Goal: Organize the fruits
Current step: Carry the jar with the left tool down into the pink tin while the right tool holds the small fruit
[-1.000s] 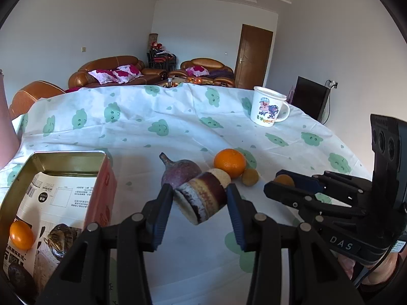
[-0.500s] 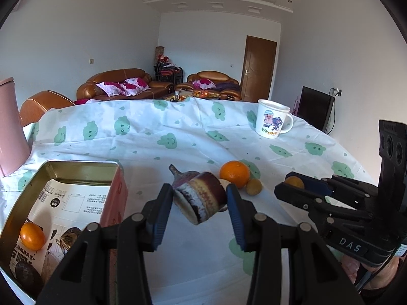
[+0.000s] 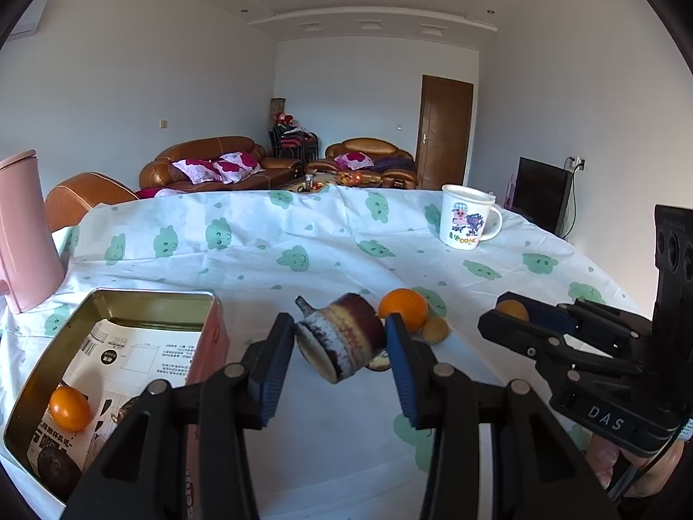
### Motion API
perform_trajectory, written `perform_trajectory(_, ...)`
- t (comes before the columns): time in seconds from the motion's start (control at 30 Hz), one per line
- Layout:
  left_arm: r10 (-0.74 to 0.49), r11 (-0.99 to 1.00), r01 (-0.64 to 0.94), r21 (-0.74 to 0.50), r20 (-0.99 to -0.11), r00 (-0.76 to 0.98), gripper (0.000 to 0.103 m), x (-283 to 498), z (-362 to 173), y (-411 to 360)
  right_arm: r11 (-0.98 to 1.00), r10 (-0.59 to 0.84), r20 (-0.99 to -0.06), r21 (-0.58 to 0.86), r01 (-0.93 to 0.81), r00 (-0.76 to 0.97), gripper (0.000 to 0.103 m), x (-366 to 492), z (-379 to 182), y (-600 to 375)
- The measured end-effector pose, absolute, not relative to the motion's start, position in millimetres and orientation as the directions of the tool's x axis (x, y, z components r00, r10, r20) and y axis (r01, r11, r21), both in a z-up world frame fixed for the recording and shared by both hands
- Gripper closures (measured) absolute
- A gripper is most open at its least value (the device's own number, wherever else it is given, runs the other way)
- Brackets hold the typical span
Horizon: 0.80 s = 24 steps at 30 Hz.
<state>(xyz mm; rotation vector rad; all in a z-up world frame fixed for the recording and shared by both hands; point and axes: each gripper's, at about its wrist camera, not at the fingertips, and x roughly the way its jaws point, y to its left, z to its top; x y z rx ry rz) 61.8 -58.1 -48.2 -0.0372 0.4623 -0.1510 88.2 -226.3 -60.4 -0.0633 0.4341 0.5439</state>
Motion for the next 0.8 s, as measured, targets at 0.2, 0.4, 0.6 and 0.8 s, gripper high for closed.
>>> perform_trajectory(0.2,-0.143,0.99,0.134,-0.05,-0.419,0.897,0.058,56.6,-45.8,-60.8,0.857,0.488,-0.39,0.047,-0.513,0.781,0.075,82.7,-58.9,-228.6)
perform_trajectory(0.4,-0.129,0.992,0.126,-0.034,-0.394,0.91,0.058,52.0,-43.3,-61.6,0.859,0.489,-0.364,0.042,-0.51,0.793,0.075,78.3,-57.5,-230.9)
perform_trajectory(0.6,-0.117,0.993,0.113,-0.032,-0.367,0.923,0.058,46.5,-41.3,-60.7,0.861,0.488,-0.348,0.039,-0.508,0.801,0.075,75.9,-56.2,-232.1)
perform_trajectory(0.8,-0.104,0.994,0.104,-0.017,-0.329,0.939,0.058,39.5,-39.2,-61.5,0.864,0.48,-0.326,0.019,-0.502,0.814,0.075,70.8,-55.4,-231.5)
